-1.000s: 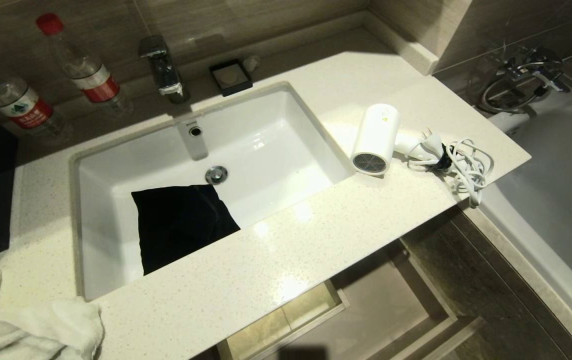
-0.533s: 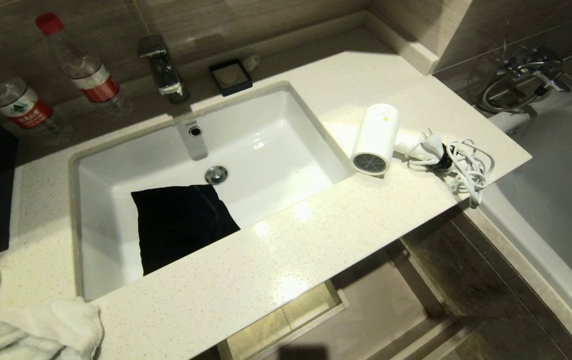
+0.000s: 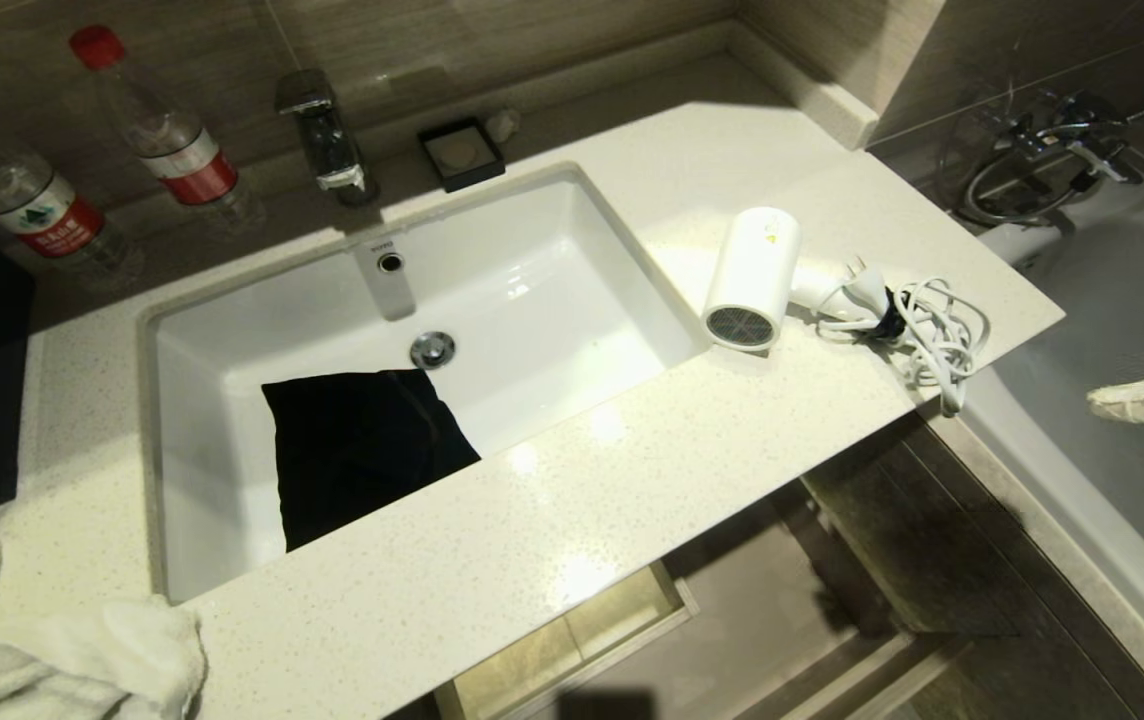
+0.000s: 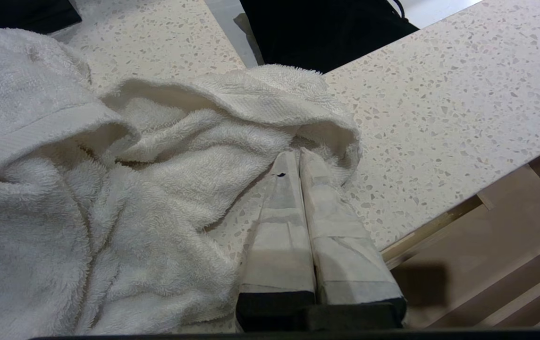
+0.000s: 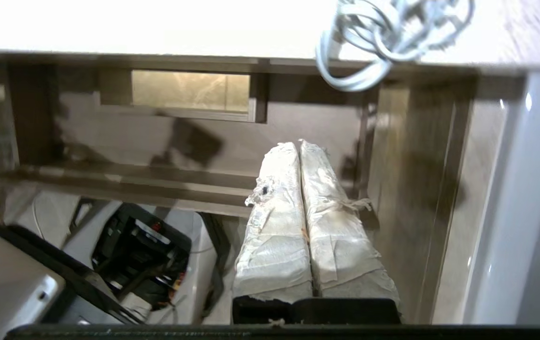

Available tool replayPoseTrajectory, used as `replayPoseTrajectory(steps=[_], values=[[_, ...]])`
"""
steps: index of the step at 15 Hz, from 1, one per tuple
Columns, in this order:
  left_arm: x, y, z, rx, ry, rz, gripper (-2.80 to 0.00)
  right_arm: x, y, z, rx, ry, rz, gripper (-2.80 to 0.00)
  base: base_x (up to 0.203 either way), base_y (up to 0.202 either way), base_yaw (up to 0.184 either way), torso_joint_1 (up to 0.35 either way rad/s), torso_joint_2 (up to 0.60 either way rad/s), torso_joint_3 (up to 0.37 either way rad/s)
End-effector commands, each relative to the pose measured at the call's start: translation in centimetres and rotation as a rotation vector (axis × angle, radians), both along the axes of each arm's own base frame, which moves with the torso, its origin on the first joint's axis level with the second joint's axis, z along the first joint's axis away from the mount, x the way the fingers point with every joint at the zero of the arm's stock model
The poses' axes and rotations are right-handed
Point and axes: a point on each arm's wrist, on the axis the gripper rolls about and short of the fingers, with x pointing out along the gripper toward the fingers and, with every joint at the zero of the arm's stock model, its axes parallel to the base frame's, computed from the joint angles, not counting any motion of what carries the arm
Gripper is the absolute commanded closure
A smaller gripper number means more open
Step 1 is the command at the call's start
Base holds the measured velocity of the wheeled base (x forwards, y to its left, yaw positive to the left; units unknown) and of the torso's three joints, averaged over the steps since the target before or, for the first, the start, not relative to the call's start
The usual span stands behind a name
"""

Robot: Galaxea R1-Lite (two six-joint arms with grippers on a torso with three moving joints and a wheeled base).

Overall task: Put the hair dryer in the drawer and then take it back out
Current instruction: Pick up the hairdryer

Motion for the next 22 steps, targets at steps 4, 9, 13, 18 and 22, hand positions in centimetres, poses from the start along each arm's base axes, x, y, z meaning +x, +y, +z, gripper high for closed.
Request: replayPoseTrajectory(steps=[4,9,13,18,22], values=[[0.0,0.0,0.0,0.000,0.000,0.000,0.00,2.5,-2.0,-0.7,-0.031,0.024,0.115,-2.80,0.000,0.000,0.000,0.000,0.00,0.000],[0.0,0.0,0.0,0.000,0.000,0.000,0.00,3.9,-2.7,0.7,-0.012,0.087,0.071,-2.80,0.000,0.000,0.000,0.000,0.00,0.000],[0.0,0.0,0.0,0.000,0.000,0.000,0.00,5.2,-3.1,1.1,-0.049,0.129,0.035,-2.80,0.000,0.000,0.000,0.000,0.00,0.000],[0.0,0.0,0.0,0.000,-0.002,0.000,0.00,7.7,-3.6,1.4,-0.134,0.167,0.099,-2.80,0.000,0.000,0.000,0.000,0.00,0.000],[0.0,0.0,0.0,0.000,0.000,0.000,0.00,9.2,-4.0,1.8,-0.157,0.173,0.121,-2.80,0.000,0.000,0.000,0.000,0.00,0.000]])
